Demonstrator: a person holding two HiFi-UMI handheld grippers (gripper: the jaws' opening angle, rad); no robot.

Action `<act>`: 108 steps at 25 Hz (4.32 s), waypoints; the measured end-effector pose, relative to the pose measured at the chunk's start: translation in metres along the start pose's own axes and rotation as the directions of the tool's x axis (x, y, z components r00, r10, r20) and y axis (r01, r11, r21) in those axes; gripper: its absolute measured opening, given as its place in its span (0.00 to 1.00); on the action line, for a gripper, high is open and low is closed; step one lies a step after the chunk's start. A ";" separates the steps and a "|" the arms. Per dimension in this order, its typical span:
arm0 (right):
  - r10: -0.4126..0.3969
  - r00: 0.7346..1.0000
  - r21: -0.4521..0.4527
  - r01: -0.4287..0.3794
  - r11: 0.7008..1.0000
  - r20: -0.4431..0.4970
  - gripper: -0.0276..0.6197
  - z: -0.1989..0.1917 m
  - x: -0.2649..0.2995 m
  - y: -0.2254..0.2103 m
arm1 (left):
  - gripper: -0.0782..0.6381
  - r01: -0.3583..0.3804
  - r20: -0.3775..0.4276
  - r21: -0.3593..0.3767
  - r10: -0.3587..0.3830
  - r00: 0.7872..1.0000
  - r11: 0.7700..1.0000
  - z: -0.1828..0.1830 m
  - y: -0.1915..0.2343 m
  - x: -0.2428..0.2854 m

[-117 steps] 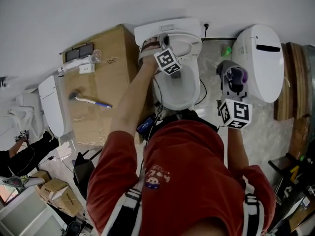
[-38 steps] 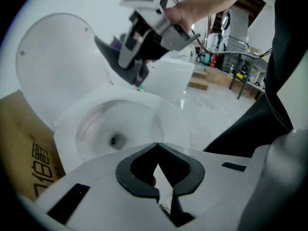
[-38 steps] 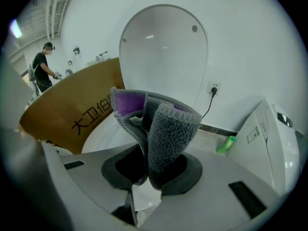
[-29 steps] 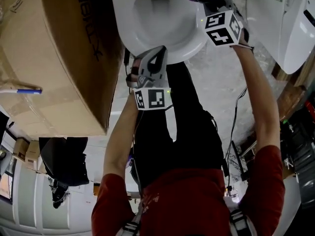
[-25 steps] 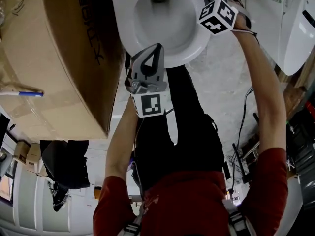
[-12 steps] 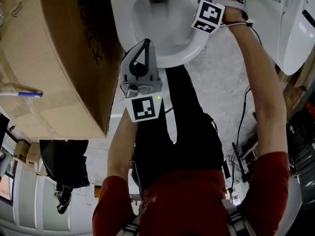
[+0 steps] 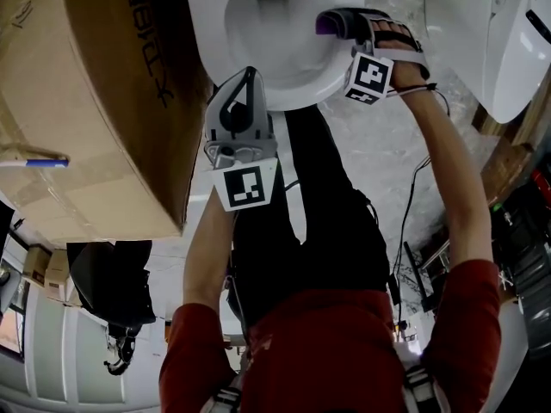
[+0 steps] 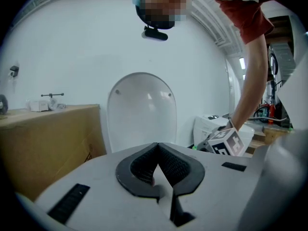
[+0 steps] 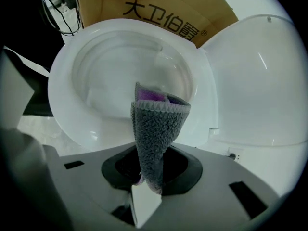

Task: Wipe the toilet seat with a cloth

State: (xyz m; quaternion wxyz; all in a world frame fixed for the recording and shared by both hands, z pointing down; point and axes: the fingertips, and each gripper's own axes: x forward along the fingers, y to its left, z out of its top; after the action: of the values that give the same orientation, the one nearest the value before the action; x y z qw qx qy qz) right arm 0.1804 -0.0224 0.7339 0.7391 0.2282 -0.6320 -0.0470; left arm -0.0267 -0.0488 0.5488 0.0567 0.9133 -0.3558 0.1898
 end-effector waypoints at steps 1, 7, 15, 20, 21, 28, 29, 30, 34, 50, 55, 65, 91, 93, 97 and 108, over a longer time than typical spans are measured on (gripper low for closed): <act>0.013 1.000 0.010 -0.013 1.000 0.001 0.17 0.001 -0.004 0.010 | 0.13 -0.001 -0.002 0.002 0.001 1.000 1.000 -0.001 0.001 -0.001; 0.104 0.994 0.086 -0.106 0.991 0.020 0.17 0.013 -0.030 0.071 | 0.13 -0.042 -0.013 -0.012 0.042 0.999 0.999 -0.009 0.012 -0.008; 0.214 0.972 0.212 -0.231 0.950 0.101 0.17 0.063 -0.067 0.137 | 0.13 -0.149 -0.019 -0.081 0.148 0.989 0.985 -0.018 0.042 -0.029; 0.257 0.941 0.206 -0.302 0.931 0.220 0.17 0.122 -0.087 0.164 | 0.13 -0.204 -0.016 -0.085 0.204 0.979 0.975 -0.020 0.062 -0.045; 0.258 0.937 0.190 -0.305 0.933 0.236 0.17 0.135 -0.089 0.166 | 0.13 -0.212 -0.017 -0.084 0.211 0.977 0.974 -0.020 0.065 -0.048; 0.179 0.925 0.051 -0.208 0.977 0.335 0.17 0.227 -0.084 0.138 | 0.13 -0.250 -0.020 -0.085 0.249 0.968 0.965 -0.021 0.083 -0.068; 0.174 0.922 0.050 -0.203 0.978 0.345 0.17 0.238 -0.081 0.131 | 0.13 -0.254 -0.019 -0.085 0.253 0.967 0.963 -0.021 0.086 -0.072; 0.171 0.922 0.048 -0.199 0.979 0.348 0.17 0.246 -0.077 0.122 | 0.13 -0.259 -0.018 -0.085 0.258 0.966 0.962 -0.020 0.088 -0.076; 0.107 0.935 0.043 -0.129 0.991 0.338 0.17 0.272 -0.059 0.076 | 0.13 -0.282 -0.010 -0.096 0.282 0.959 0.955 -0.020 0.099 -0.090; -0.122 0.973 0.083 0.107 0.991 0.196 0.17 0.277 0.006 -0.121 | 0.13 -0.239 -0.034 -0.114 0.237 0.971 0.964 -0.028 0.097 -0.087; -0.179 0.970 0.062 0.171 0.983 0.162 0.17 0.268 0.016 -0.166 | 0.13 -0.209 -0.025 -0.093 0.208 0.978 0.973 -0.022 0.091 -0.079; -0.239 0.958 0.036 0.236 0.971 0.159 0.17 0.182 0.025 -0.167 | 0.13 -0.186 -0.012 -0.089 0.186 0.982 0.978 -0.011 0.084 -0.057; -0.064 0.993 0.736 -0.029 0.677 0.098 0.17 -0.007 -0.039 -0.087 | 0.13 -0.123 0.057 -0.040 0.125 0.991 0.992 0.091 0.055 -0.042; -0.051 0.988 0.805 -0.086 0.587 0.143 0.17 0.001 -0.074 -0.072 | 0.13 -0.135 0.074 -0.048 0.138 0.988 0.990 0.116 0.057 -0.049; -0.071 0.971 0.884 -0.178 0.432 0.230 0.17 0.014 -0.166 -0.058 | 0.13 -0.159 0.134 -0.055 0.165 0.977 0.986 0.182 0.058 -0.073; -0.407 0.830 0.913 -0.270 0.306 0.382 0.17 0.034 -0.434 -0.151 | 0.13 -0.197 0.299 -0.077 0.211 0.931 0.977 0.364 0.080 -0.148</act>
State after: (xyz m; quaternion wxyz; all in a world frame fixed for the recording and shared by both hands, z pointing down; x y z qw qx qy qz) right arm 0.0957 -0.0107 0.2815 0.2396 0.6216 -0.7074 0.2362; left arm -0.0686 -0.1021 0.1541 0.0021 0.8882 -0.4574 0.0431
